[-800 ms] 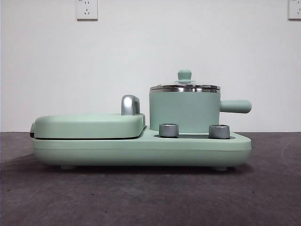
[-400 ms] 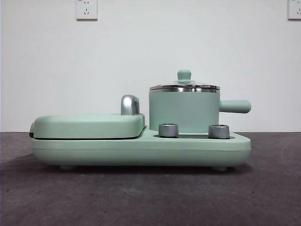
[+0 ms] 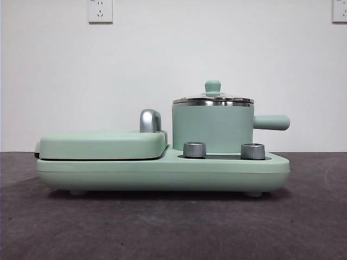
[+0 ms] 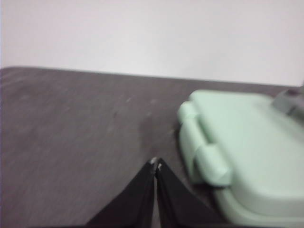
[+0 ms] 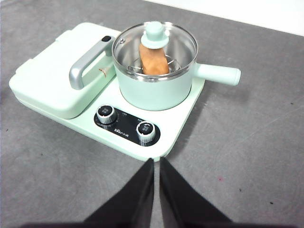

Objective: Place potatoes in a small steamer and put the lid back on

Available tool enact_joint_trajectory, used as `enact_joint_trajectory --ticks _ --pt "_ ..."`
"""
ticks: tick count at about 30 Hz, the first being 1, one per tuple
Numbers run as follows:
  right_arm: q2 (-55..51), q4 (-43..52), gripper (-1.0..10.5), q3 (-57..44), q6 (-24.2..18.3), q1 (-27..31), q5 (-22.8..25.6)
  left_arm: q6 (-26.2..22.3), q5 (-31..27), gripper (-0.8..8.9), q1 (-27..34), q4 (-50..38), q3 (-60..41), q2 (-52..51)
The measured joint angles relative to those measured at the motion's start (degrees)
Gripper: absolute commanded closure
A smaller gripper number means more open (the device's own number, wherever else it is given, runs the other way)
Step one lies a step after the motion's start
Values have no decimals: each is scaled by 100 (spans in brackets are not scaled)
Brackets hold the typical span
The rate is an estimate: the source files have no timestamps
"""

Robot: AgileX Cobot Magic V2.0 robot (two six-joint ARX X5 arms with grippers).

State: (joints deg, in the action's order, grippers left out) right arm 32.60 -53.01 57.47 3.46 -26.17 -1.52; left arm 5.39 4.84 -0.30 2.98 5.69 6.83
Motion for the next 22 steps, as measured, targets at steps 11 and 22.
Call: enact_joint_trajectory --ticks 11,22 --pt "0 9 931 0 2 -2 0 -92 -22 807 227 278 -385 -662" --pt "0 9 931 0 2 -2 0 -131 -22 807 227 273 -385 -662"
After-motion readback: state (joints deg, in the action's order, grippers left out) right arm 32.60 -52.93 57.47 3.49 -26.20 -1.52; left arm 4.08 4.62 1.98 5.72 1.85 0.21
